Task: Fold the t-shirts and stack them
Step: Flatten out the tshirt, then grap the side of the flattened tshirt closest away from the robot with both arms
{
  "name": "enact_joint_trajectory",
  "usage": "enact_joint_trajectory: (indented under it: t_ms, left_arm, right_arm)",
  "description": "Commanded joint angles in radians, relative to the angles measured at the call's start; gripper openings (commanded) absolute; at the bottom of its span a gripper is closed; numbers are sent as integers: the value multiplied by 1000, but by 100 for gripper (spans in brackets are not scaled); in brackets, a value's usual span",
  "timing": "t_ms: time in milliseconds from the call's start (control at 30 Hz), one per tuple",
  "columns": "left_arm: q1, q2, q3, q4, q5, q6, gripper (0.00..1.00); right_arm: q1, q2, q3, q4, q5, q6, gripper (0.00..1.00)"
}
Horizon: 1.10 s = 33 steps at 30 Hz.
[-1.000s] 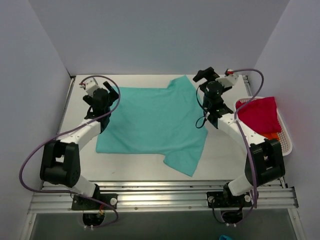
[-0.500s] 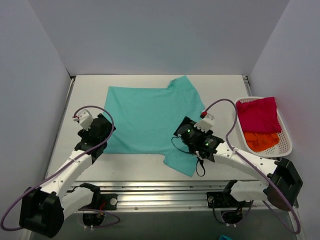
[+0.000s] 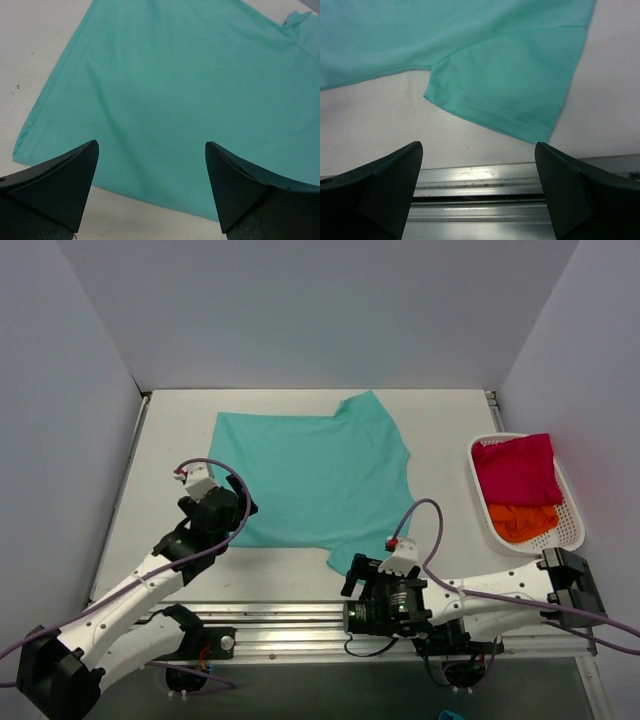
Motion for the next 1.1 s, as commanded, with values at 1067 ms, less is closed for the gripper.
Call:
enact_joint_trajectory:
  t_ms: [1067]
  left_arm:
    - [-73,143,107,-341,-151,-205,96]
  right_arm:
    - [-450,-13,-201,377,-440,-351,84]
